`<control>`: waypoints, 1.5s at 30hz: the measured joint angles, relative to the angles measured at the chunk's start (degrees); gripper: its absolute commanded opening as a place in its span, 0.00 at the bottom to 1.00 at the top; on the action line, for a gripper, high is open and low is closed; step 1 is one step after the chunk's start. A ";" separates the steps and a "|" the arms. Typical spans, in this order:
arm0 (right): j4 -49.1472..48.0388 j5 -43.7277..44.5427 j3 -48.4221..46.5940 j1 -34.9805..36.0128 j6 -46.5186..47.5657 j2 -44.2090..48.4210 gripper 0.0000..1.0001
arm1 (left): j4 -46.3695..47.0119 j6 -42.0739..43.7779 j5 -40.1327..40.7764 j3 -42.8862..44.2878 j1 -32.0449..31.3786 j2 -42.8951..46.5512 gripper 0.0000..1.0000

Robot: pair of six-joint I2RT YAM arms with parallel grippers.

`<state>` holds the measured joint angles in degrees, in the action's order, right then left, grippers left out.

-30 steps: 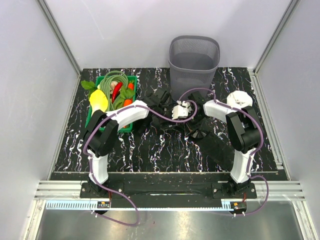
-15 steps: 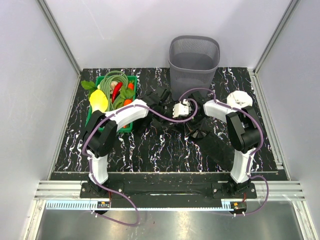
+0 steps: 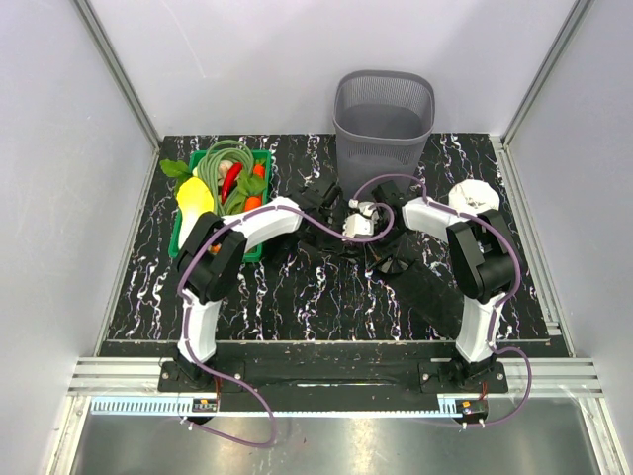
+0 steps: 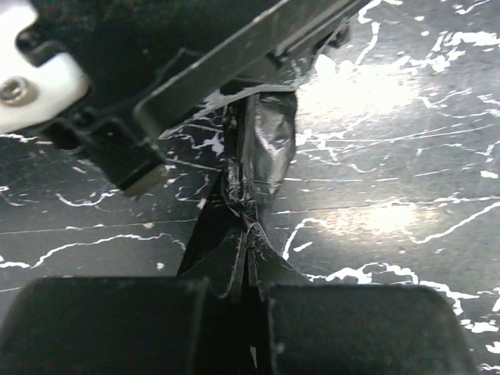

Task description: Put the trash bags into the trash bin

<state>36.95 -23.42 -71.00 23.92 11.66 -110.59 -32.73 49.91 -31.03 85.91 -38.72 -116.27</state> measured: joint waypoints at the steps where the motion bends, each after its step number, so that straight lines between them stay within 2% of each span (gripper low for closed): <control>1: 0.07 0.24 -0.04 0.02 -0.17 -0.02 0.00 | -0.46 -0.09 -0.55 0.00 0.00 0.00 0.00; 6: 2.23 0.72 -2.05 0.02 -1.20 -1.55 0.00 | -1.86 -4.39 -7.23 -0.63 0.81 1.88 0.00; 15: 4.74 -1.84 -5.05 0.35 -3.10 -4.44 0.00 | -0.48 -15.50 -21.86 -5.44 5.66 12.79 0.00; 25: 4.83 -2.80 -5.18 0.39 -4.31 -4.79 0.00 | -0.59 -18.91 -25.00 -6.93 7.89 13.07 0.00; 33: 4.09 -4.98 -5.25 0.61 -5.33 -5.40 0.00 | -6.49 -18.23 -27.28 -5.29 12.96 13.60 0.00; 42: 4.35 -4.57 -5.33 0.66 -5.53 -5.40 0.00 | -10.32 -17.79 -33.53 0.70 22.49 21.73 0.00; 45: 4.72 -3.48 -5.31 0.87 -5.03 -4.94 0.00 | -10.08 -17.84 -33.99 0.92 23.56 23.61 0.00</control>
<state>41.67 -26.89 -76.31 24.80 6.63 -115.52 -42.81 32.08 -65.01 86.83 -15.16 -92.66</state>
